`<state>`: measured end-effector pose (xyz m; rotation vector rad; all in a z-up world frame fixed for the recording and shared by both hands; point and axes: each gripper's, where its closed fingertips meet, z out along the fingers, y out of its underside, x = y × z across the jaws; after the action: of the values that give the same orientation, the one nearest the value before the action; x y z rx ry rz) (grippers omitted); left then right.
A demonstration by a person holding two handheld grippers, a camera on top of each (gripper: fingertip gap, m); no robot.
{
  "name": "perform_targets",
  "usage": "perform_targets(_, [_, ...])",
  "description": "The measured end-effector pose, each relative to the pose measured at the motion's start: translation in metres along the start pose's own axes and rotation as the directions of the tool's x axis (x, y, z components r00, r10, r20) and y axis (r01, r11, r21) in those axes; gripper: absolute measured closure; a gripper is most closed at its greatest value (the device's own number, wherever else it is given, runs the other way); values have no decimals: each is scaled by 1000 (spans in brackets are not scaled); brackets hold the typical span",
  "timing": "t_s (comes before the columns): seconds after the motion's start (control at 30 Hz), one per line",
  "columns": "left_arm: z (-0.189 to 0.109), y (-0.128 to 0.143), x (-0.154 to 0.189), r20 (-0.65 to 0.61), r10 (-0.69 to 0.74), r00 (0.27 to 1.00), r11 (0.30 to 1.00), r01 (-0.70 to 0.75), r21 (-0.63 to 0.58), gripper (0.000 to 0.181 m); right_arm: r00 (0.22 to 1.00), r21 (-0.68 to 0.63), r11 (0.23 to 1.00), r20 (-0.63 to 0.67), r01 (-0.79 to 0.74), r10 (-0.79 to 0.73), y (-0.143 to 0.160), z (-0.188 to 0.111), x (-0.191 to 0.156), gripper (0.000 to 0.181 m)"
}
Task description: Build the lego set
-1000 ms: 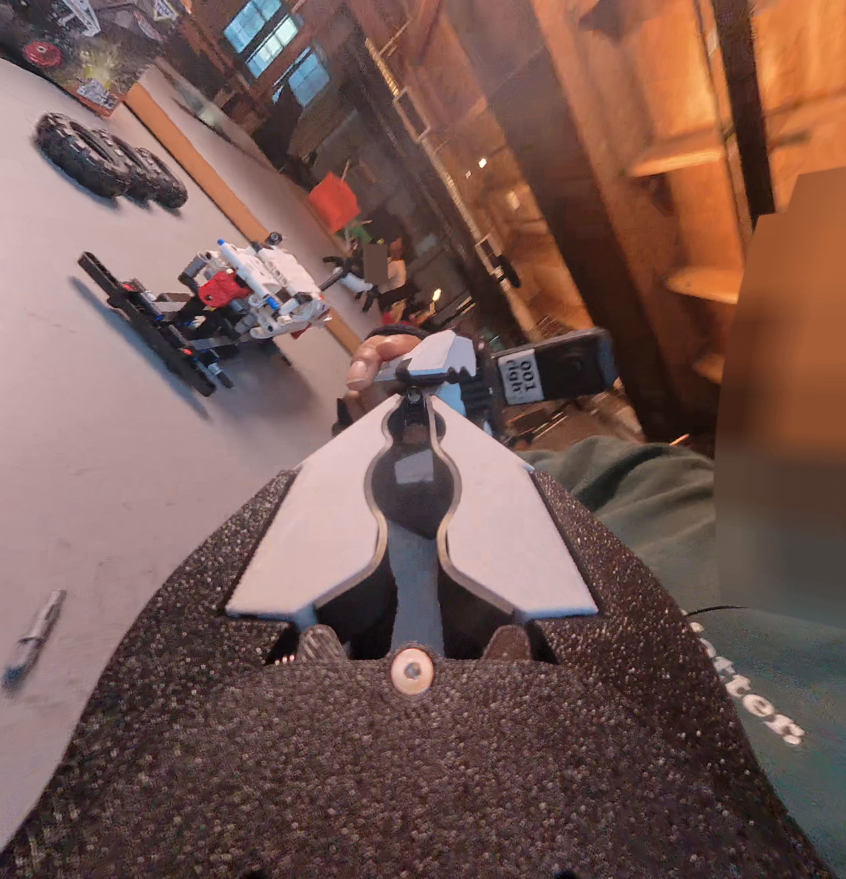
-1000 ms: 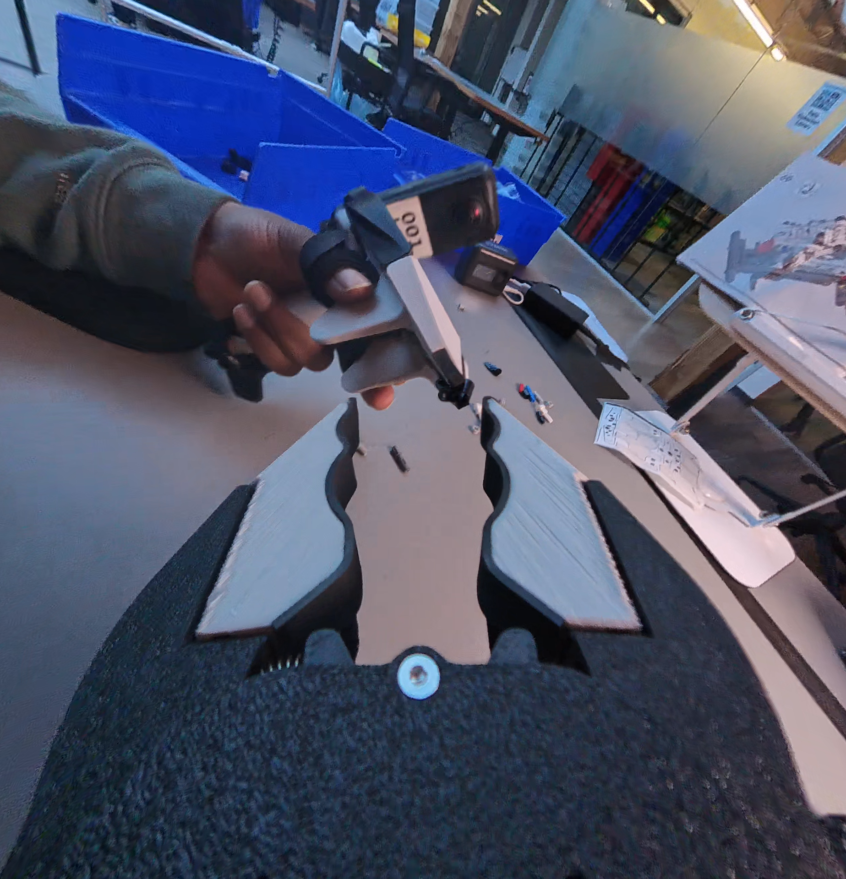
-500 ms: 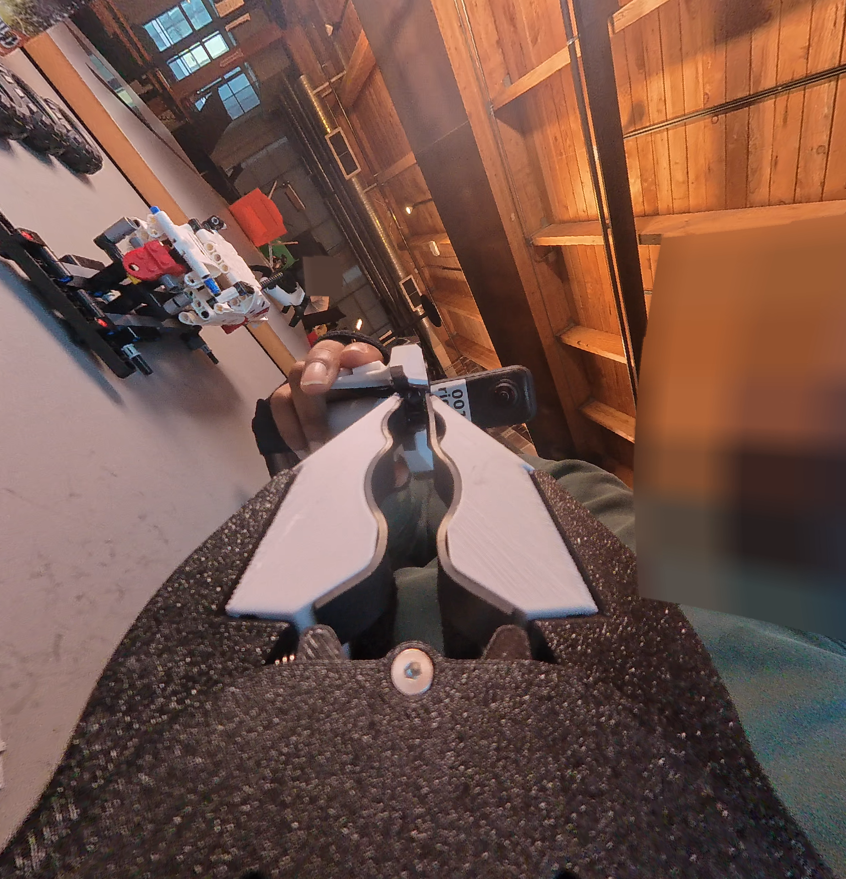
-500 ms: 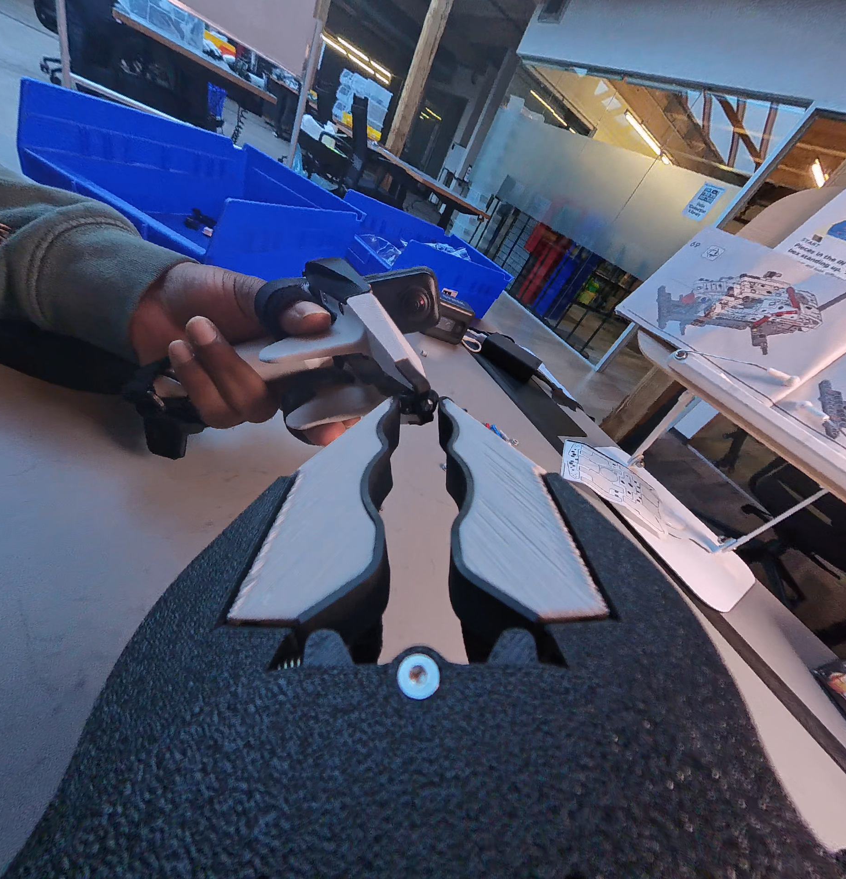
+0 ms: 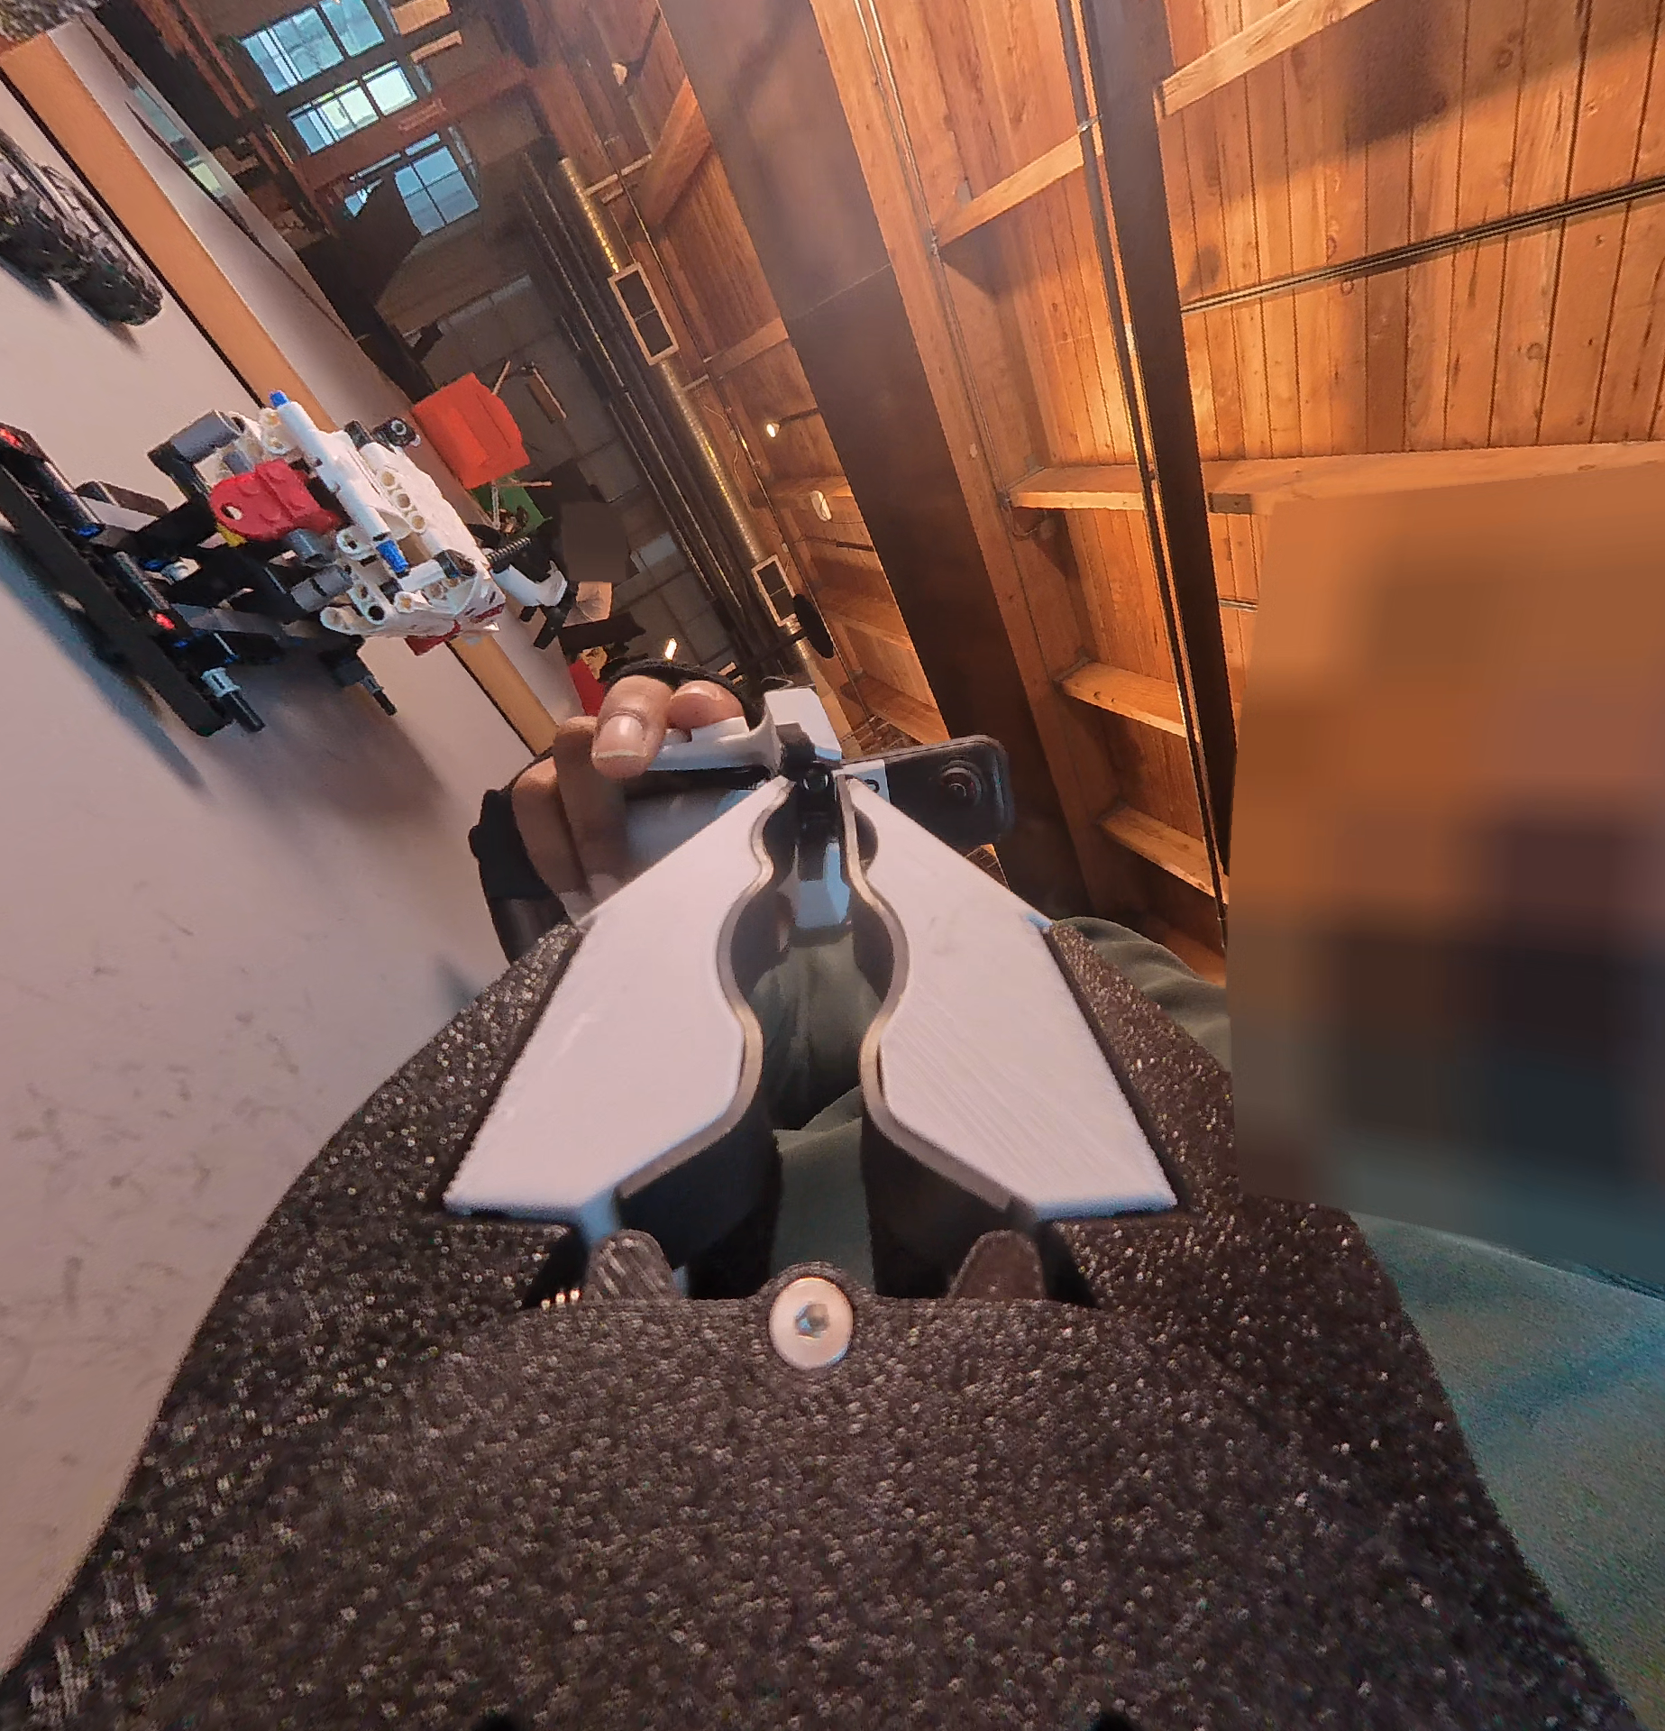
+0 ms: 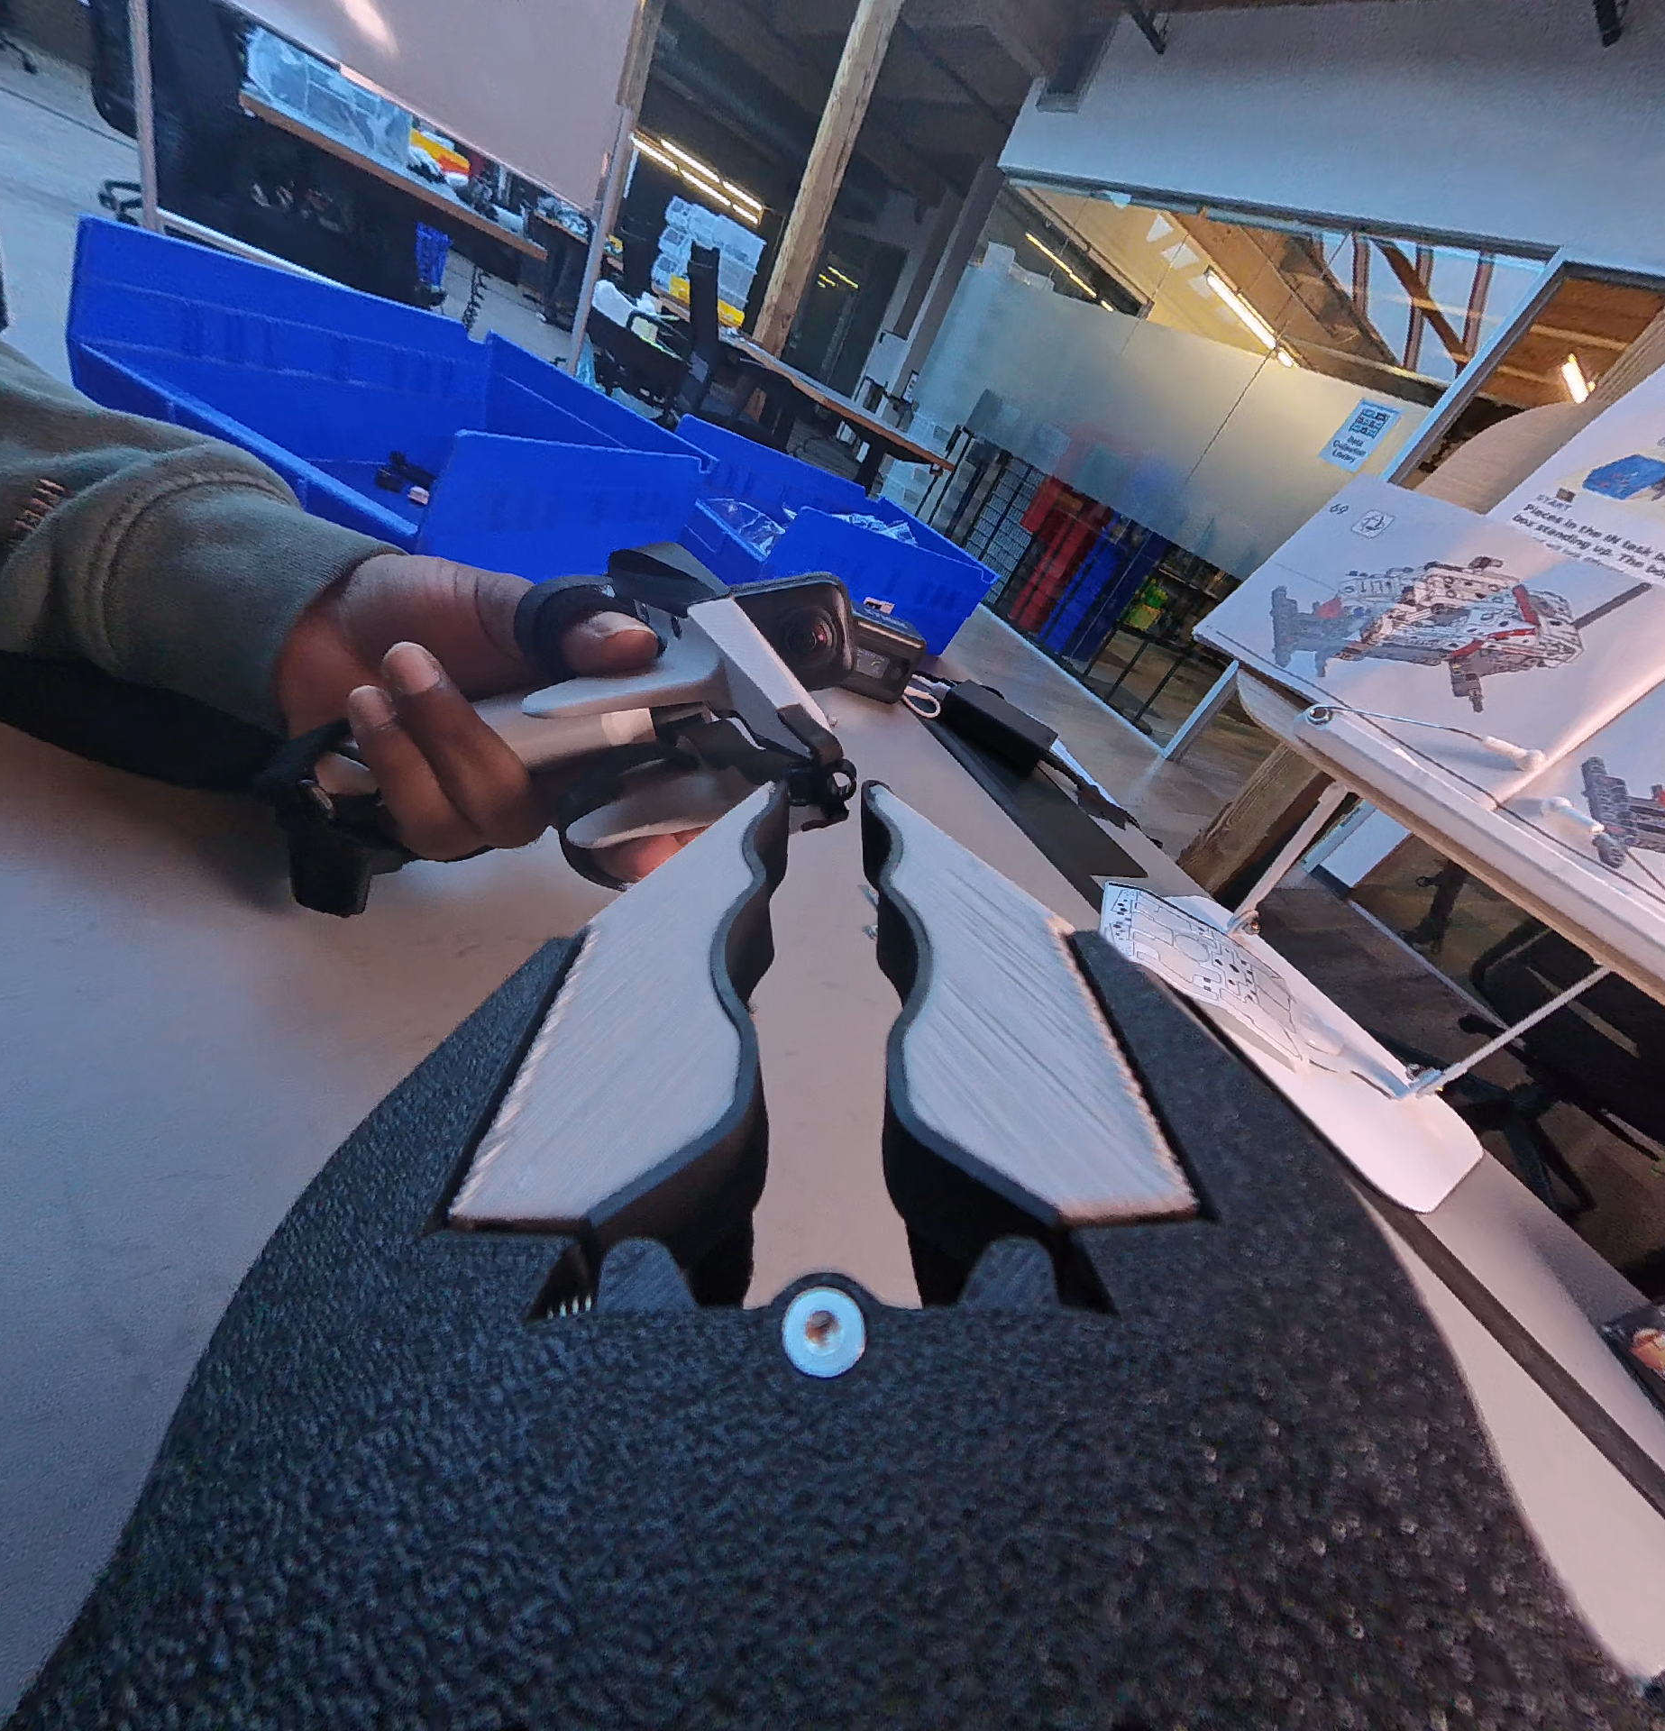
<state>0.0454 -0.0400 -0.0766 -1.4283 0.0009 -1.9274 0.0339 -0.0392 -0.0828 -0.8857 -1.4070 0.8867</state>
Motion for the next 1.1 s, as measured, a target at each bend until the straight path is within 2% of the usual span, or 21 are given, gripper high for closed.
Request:
perform_targets(0.17, [1, 2, 2, -9, -2, 1000, 1000, 1, -12, 173, 999, 9, 999, 3, 37, -37, -3, -3, -2, 170])
perform_targets(0.27, [-1, 1, 1, 0, 0, 1000, 1000, 0, -7, 173, 1000, 13, 1000, 6, 27, -28, -4, -6, 0, 181])
perform_targets(0.33, [0, 2, 2, 3, 18, 1000, 1000, -18, -14, 173, 999, 7, 999, 3, 36, -36, -2, -6, 0, 181])
perform_targets(0.47, [3, 4, 6, -14, 13, 1000, 1000, -14, -21, 173, 998, 13, 998, 13, 58, -58, -4, -6, -4, 160])
perform_targets(0.67, [7, 11, 5, -20, -8, 1000, 999, 7, -47, 173, 993, -3, 993, 6, 117, -117, -3, -4, -6, 167])
perform_targets(0.77, [1, 5, -7, 64, 10, 998, 1000, -8, -25, 169, 993, -47, 992, -4, 119, -119, 5, -5, -1, 167])
perform_targets(0.83, [-5, 2, -17, 157, 74, 985, 997, -70, -33, 161, 993, -96, 988, -12, 118, -120, 13, -4, 3, 167])
perform_targets(0.97, [-6, 7, -26, 288, 253, 924, 965, -220, -142, 160, 986, -196, 968, -7, 160, -164, 31, -1, 2, 167])
perform_targets(1.03, [-5, 11, -33, 353, 319, 879, 944, -263, -198, 163, 984, -205, 962, 12, 179, -180, 33, 1, -4, 167])
perform_targets(1.1, [-4, 12, -31, 356, 357, 864, 931, -295, -217, 169, 982, -214, 959, 12, 189, -191, 33, 2, -5, 167])
